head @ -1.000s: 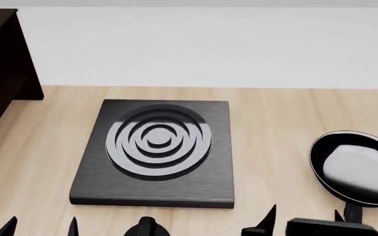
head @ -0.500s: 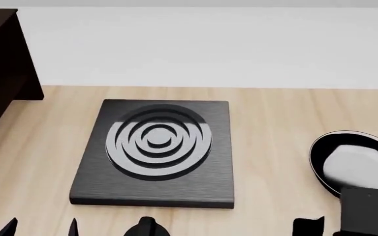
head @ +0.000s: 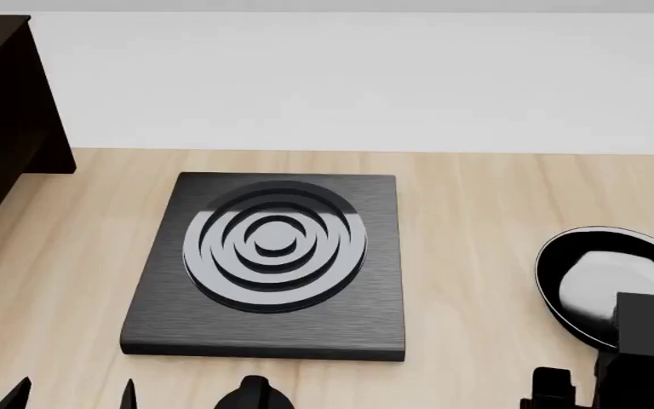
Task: Put the frying pan on the cabinet shelf.
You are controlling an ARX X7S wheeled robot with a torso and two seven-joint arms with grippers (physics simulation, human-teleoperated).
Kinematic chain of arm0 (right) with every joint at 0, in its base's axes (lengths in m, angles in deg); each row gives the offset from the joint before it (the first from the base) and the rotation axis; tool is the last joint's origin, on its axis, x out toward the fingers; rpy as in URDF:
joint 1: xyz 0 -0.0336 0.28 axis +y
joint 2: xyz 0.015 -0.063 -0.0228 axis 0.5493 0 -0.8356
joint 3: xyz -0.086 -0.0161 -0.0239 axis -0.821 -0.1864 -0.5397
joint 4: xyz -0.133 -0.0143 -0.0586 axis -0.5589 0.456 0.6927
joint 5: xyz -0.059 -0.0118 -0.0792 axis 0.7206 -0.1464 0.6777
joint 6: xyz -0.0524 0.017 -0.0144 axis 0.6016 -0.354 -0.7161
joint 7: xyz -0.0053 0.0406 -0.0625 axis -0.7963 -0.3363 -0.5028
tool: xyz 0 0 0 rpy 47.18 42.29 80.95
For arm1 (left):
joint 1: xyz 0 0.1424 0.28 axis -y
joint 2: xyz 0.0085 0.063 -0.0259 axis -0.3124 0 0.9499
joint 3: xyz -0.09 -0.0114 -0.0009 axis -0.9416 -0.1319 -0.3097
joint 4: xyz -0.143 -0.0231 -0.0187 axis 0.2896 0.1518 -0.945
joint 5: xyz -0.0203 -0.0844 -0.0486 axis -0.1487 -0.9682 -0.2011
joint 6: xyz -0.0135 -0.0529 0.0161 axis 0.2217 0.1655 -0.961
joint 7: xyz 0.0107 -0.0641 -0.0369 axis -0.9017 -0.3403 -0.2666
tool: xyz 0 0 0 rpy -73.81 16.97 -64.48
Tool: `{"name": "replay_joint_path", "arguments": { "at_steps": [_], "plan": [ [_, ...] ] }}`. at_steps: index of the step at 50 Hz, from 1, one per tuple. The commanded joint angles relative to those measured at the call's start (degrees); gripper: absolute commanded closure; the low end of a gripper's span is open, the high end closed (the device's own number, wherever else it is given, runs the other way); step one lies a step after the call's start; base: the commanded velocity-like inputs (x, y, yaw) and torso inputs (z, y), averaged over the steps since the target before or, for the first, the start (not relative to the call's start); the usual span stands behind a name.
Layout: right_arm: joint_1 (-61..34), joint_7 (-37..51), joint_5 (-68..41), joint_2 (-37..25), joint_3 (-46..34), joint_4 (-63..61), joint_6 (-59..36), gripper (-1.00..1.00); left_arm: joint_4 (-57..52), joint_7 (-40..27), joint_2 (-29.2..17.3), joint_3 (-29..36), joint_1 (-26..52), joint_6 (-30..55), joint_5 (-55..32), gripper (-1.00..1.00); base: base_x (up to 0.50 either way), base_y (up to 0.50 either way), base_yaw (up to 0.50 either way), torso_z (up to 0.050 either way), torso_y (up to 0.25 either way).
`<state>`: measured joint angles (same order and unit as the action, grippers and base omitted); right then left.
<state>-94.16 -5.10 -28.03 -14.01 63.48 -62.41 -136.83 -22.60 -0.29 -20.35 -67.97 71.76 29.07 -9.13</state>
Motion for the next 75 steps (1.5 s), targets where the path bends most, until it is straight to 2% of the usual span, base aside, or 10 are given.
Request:
{"name": "replay_joint_path", "arguments": {
  "at_steps": [1, 16, 30, 46, 51, 55, 56, 66, 75],
  "plan": [
    [-5.64, -2.67, 0.40, -0.45, -2.64, 10.75, 2.08, -1.00, 0.17, -0.17, -0.19, 0.40, 0.08, -0.39, -0.05, -1.00, 0.00, 0.00, 0.00, 0.000, 0.000],
    [-13.29, -6.58, 1.85, -0.39, -5.73, 26.28, 7.67, -1.00, 0.98, -0.72, -0.51, 0.94, 0.34, -0.94, 0.34, -1.00, 0.00, 0.00, 0.00, 0.000, 0.000],
    [-15.83, -9.17, 3.35, 0.86, -7.03, 40.27, 15.32, -1.00, 2.32, -0.76, -0.58, 1.68, 0.70, -1.65, 0.45, -1.00, 0.00, 0.00, 0.00, 0.000, 0.000],
    [-12.85, -9.60, 2.51, 1.09, -5.52, 43.03, 18.16, -1.00, 1.71, -1.41, -0.94, 2.07, 0.71, -1.01, 0.12, -1.00, 0.00, 0.00, 0.00, 0.000, 0.000],
    [-13.09, -11.56, 3.25, 1.41, -6.74, 47.38, 21.48, -1.00, 1.86, -1.54, -1.01, 2.20, 0.76, -1.08, 0.06, -1.00, 0.00, 0.00, 0.00, 0.000, 0.000],
    [-12.70, -11.56, 3.33, 1.28, -7.06, 45.72, 21.41, -1.00, 1.92, -1.63, -1.05, 2.31, 0.83, -1.05, 0.07, -1.00, 0.00, 0.00, 0.00, 0.000, 0.000],
    [-12.05, -11.25, 3.05, 1.06, -7.04, 43.25, 19.80, 1.00, 1.82, -1.69, -1.09, 2.34, 0.81, -0.97, 0.08, -1.00, 0.00, 0.00, 0.00, 0.000, 0.000],
    [-8.37, -9.24, 1.40, -0.49, -5.40, 31.46, 15.76, 1.00, 1.91, -1.90, -1.23, 2.66, 0.84, -1.09, -0.02, -1.00, 0.00, 0.00, 0.00, 0.000, 0.000],
    [-2.82, -5.80, -0.91, -2.98, -2.39, 14.25, 8.77, 1.00, 1.56, -2.21, -1.44, 2.82, 0.82, -0.90, -0.22, -1.00, 0.00, 0.00, 0.00, 0.000, 0.001]
  ]
}}
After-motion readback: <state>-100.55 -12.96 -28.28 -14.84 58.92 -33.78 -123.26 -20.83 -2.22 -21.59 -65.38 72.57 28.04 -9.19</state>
